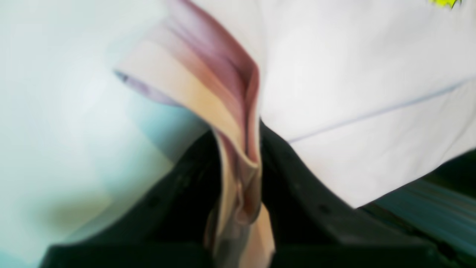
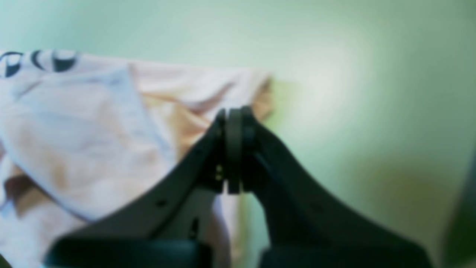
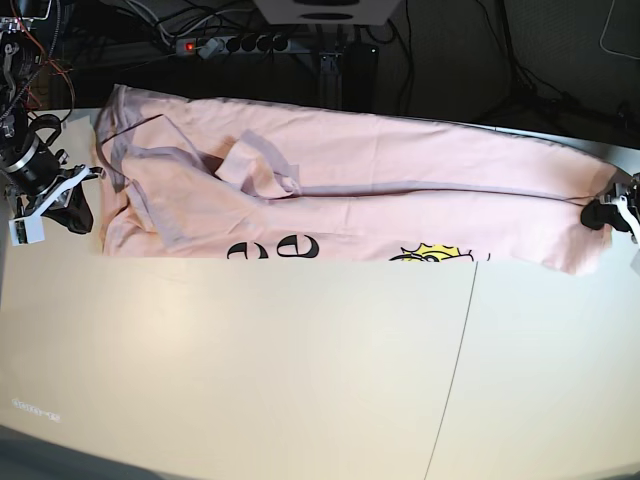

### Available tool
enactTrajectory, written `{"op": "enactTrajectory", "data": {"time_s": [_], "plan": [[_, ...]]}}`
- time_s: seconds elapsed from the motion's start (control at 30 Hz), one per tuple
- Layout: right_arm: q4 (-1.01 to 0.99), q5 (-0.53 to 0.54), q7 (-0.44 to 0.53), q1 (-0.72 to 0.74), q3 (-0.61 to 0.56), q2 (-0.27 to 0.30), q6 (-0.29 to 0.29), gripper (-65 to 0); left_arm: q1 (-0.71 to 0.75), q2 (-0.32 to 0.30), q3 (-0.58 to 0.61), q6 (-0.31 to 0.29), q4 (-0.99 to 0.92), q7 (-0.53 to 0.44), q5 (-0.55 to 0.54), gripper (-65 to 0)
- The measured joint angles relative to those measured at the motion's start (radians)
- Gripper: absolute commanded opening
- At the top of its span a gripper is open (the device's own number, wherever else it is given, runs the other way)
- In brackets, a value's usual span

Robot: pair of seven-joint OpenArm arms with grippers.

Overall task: Fold the T-shirt properly
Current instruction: 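Pull the strip end with the left gripper toward the shirt middle, then lift the strip end with the left gripper and fold it over the middle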

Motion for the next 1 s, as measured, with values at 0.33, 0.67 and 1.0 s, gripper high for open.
{"op": "enactTrajectory", "data": {"time_s": [0.33,0.67,1.0], "plan": [[0.0,0.0,0.0,0.0,0.0,0.0,0.0,-65.0,-0.022,-0.036,-0.037,0.001,0.064,0.089,-0.073,-65.0],[0.001,-0.003,-0.003,0.005,0.001,0.0,0.0,-65.0,0.064,-0.035,-0.036,0.018,0.567,0.212,-0.223,-65.0],[0.001,-0.006,-0.007,0.027,0.001,0.0,0.0,-65.0,0.232,0.076,-0.034,0.018,0.932,0.119,0.001,-65.0]]}}
